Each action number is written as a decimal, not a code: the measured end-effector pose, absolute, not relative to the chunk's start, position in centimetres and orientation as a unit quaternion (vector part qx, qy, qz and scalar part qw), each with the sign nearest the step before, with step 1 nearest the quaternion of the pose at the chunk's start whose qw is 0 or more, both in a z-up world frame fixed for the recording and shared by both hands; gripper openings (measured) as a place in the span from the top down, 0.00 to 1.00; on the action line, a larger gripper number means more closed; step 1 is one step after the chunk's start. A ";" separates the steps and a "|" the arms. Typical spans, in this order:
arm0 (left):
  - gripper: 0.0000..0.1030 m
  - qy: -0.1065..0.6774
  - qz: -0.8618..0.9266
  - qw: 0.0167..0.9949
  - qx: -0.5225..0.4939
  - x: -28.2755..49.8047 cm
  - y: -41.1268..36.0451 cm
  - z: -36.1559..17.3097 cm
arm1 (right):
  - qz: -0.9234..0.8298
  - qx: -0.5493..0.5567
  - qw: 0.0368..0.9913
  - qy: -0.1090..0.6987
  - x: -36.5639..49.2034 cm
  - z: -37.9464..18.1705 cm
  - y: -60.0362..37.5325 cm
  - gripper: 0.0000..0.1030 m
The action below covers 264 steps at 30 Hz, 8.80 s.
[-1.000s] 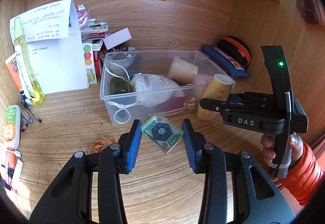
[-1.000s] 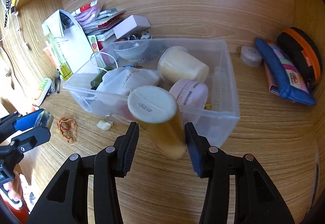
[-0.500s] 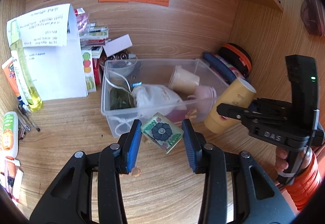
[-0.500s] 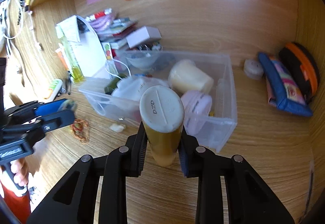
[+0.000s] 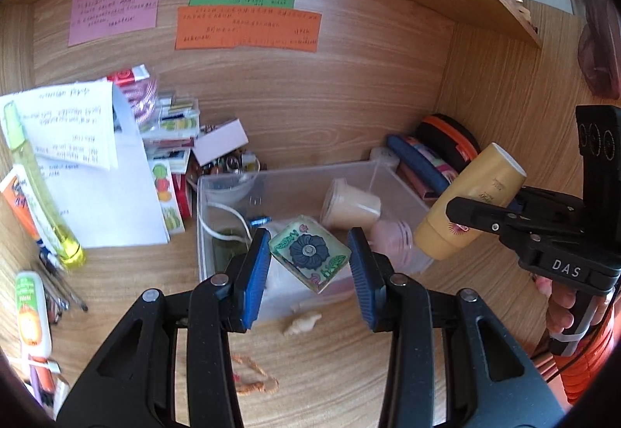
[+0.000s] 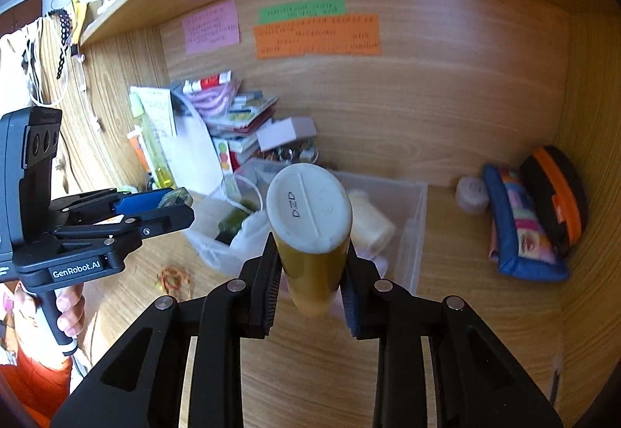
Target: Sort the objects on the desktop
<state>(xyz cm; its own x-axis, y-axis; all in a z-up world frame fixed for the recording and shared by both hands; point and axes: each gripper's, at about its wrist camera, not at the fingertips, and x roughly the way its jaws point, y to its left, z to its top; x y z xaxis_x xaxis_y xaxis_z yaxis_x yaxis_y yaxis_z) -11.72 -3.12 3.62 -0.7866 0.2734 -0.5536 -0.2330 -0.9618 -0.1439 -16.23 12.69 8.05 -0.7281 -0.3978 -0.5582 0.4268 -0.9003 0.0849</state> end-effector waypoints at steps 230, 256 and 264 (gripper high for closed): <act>0.82 0.020 0.923 0.063 -0.378 -22.2 -3.2 -3.0 | -0.894 0.353 0.258 0.093 -27.2 1.4 6.3 0.76; 0.37 0.058 0.942 0.084 -0.320 -17.9 -0.9 0.5 | -0.917 0.300 0.219 0.144 -22.6 5.2 8.1 0.44; 0.26 0.074 0.951 0.065 -0.294 -14.3 -0.5 1.9 | -0.926 0.289 0.199 0.140 -19.9 6.1 9.6 0.33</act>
